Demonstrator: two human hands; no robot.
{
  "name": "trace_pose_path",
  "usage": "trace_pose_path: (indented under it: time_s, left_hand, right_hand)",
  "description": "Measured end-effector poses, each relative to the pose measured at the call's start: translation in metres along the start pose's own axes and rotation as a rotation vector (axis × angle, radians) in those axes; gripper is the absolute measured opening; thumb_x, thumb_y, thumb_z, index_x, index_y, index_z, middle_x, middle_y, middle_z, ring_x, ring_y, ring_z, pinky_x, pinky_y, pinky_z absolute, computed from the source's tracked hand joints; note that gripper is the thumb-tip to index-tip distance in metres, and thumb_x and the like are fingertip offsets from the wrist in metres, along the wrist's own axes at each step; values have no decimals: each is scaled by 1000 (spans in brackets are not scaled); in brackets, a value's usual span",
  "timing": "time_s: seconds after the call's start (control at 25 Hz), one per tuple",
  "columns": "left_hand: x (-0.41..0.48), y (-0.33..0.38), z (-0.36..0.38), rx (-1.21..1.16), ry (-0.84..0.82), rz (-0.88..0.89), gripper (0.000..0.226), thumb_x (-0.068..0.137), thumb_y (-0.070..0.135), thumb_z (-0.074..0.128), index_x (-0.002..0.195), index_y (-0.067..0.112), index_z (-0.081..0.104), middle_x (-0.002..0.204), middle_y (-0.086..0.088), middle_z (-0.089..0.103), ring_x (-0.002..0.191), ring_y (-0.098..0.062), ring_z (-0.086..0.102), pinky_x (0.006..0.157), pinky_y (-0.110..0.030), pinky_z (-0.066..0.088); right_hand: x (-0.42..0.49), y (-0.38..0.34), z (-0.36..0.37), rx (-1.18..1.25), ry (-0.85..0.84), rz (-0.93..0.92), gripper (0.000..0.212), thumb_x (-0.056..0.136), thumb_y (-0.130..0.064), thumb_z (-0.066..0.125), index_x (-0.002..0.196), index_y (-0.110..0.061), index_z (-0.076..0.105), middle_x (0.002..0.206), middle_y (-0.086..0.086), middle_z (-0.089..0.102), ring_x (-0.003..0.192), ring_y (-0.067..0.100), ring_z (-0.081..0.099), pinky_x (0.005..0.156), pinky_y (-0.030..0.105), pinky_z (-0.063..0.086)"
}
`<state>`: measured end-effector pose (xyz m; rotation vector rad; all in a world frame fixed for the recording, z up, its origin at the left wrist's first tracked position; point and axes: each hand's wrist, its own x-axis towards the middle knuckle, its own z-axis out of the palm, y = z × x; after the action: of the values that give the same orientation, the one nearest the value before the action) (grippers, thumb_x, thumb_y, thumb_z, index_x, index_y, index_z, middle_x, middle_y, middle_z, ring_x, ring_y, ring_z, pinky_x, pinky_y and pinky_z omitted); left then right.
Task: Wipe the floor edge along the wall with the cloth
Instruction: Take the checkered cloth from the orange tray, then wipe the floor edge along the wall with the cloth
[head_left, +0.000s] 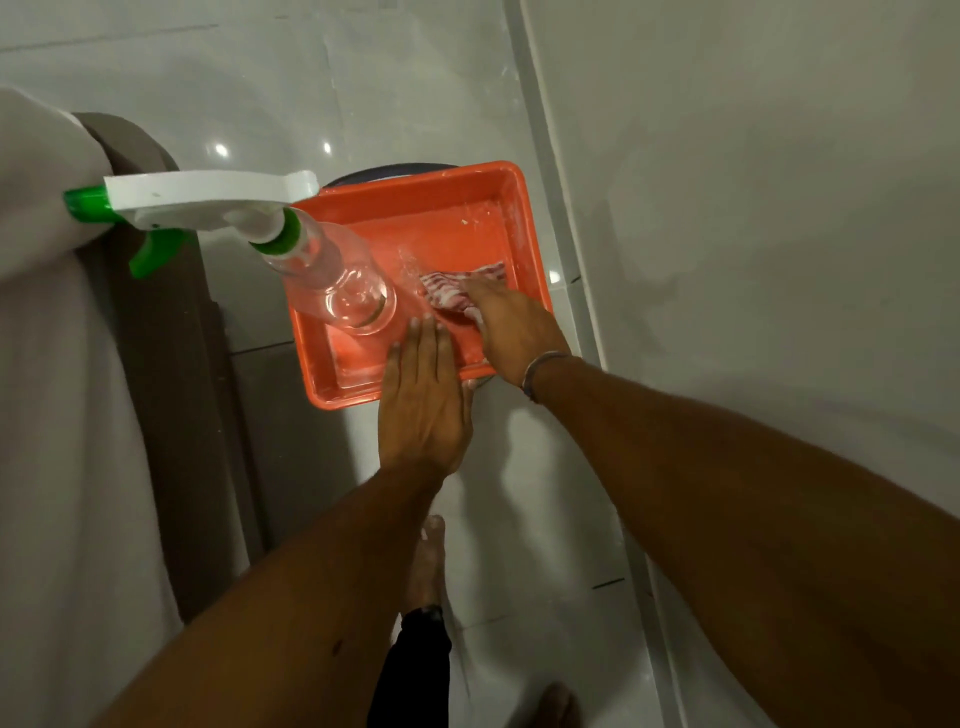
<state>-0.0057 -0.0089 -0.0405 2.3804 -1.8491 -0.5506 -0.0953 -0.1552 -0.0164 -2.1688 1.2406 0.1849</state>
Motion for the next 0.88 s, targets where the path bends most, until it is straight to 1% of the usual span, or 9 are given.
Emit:
trace_pose_path:
  time_s: [0.12, 0.24, 0.32, 0.4, 0.48, 0.56, 0.64, 0.76, 0.88]
  left_hand:
    - [-3, 4, -9, 17, -36, -41, 75, 116, 43, 38, 172, -3, 19, 181, -26, 15, 171, -39, 11, 140, -53, 6]
    - [-19, 12, -19, 26, -11, -72, 76, 115, 49, 32, 173, 2, 16, 183, -21, 12, 172, -36, 6, 139, -54, 7]
    - [-48, 23, -21, 43, 6, -73, 78, 114, 51, 25, 174, 3, 13, 184, -20, 9, 172, -35, 5, 139, -55, 9]
    - [-84, 35, -9, 79, -1, -82, 80, 113, 52, 22, 174, 1, 12, 184, -21, 7, 172, -36, 5, 139, -56, 10]
    - [-123, 46, 18, 111, -44, -112, 79, 114, 51, 16, 174, 0, 11, 184, -21, 4, 172, -36, 2, 139, -56, 8]
    - [-156, 57, 51, 136, -101, -135, 85, 109, 57, 5, 174, 2, 7, 184, -19, -1, 172, -36, -1, 140, -55, 6]
    - [-190, 69, 96, 144, -185, -126, 90, 105, 62, 1, 174, 4, 3, 185, -18, -3, 172, -36, -3, 140, -54, 3]
    - [-225, 73, 173, 149, -224, -79, 86, 109, 58, 9, 174, 3, 2, 184, -19, -5, 172, -35, -5, 139, -52, 1]
    - [-233, 69, 236, 116, -212, -18, 83, 113, 54, 22, 174, 0, 5, 184, -21, -2, 172, -36, -3, 139, -52, 2]
  right_hand:
    - [-46, -13, -16, 65, 173, -74, 53, 106, -20, 57, 156, -12, 43, 161, 13, 47, 150, 33, 44, 121, 57, 40]
    - [-116, -20, -12, 91, 404, -137, 57, 101, -12, 63, 154, -5, 44, 159, 17, 48, 150, 34, 43, 116, 48, 40]
    - [-177, -11, 8, 125, 448, -109, 55, 100, -9, 62, 153, -6, 46, 158, 17, 50, 148, 31, 46, 116, 42, 41]
    - [-234, 11, 42, 131, 399, -28, 58, 97, -7, 68, 152, -7, 48, 157, 16, 51, 145, 29, 49, 115, 39, 41]
    - [-280, 43, 83, 113, 244, 50, 64, 95, -7, 73, 154, -8, 46, 161, 14, 47, 147, 28, 47, 117, 39, 42]
    - [-306, 76, 121, 90, 117, 103, 67, 97, -7, 70, 157, -10, 40, 166, 11, 38, 152, 27, 40, 121, 36, 36]
    - [-323, 110, 164, 46, 46, 147, 69, 99, -6, 67, 159, -11, 35, 169, 10, 33, 156, 25, 33, 124, 36, 32]
    - [-324, 156, 226, 4, -5, 171, 65, 104, -2, 56, 162, -13, 30, 172, 9, 26, 158, 25, 28, 127, 40, 33]
    - [-299, 194, 271, -40, 43, 176, 65, 101, 6, 49, 161, -13, 32, 171, 10, 29, 156, 30, 33, 122, 44, 37]
